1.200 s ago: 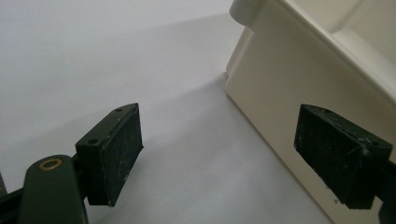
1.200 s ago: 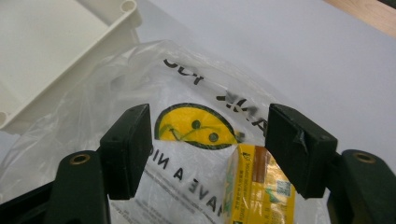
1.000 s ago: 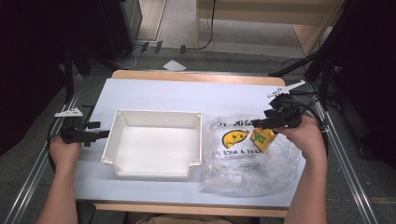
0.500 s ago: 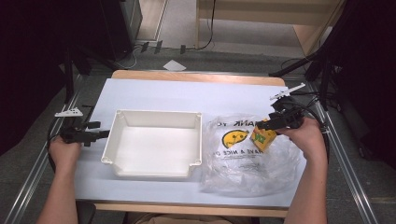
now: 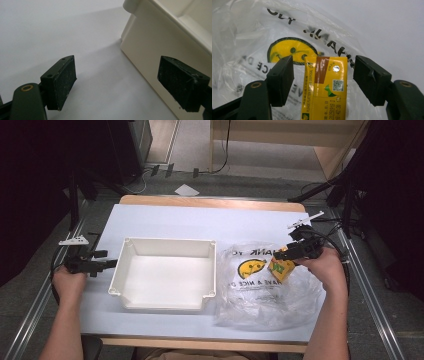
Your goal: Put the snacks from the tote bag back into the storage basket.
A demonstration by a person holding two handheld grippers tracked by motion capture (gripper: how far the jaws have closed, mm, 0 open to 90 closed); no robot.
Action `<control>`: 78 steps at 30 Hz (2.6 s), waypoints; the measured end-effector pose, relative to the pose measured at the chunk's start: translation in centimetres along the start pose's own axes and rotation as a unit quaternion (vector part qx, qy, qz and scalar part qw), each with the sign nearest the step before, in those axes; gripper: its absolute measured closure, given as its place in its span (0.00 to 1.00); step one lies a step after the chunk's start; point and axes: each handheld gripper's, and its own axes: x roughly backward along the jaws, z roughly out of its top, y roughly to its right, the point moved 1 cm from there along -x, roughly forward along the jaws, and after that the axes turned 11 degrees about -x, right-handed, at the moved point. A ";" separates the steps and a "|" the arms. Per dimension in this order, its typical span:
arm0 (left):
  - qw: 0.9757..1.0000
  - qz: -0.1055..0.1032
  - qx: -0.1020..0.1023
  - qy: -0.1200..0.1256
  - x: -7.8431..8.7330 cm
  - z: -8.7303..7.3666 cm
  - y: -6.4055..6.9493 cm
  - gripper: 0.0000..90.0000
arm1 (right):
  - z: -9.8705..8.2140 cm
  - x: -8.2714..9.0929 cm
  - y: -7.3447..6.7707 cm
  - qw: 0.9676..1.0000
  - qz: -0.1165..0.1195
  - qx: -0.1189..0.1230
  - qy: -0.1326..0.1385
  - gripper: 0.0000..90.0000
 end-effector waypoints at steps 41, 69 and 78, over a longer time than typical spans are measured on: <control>1.000 0.001 0.001 0.004 0.0 0.0 0.0 0.18 | -0.2 -2.0 0.3 0.999 0.002 -0.012 -0.048 0.60; 1.000 0.001 0.001 0.004 0.1 0.0 0.0 0.18 | 1.3 0.6 -3.6 0.999 0.016 0.045 -0.022 0.60; 1.000 0.001 0.000 0.004 0.1 0.0 -0.1 0.18 | 1.7 0.4 -4.6 0.998 0.022 0.058 -0.024 0.60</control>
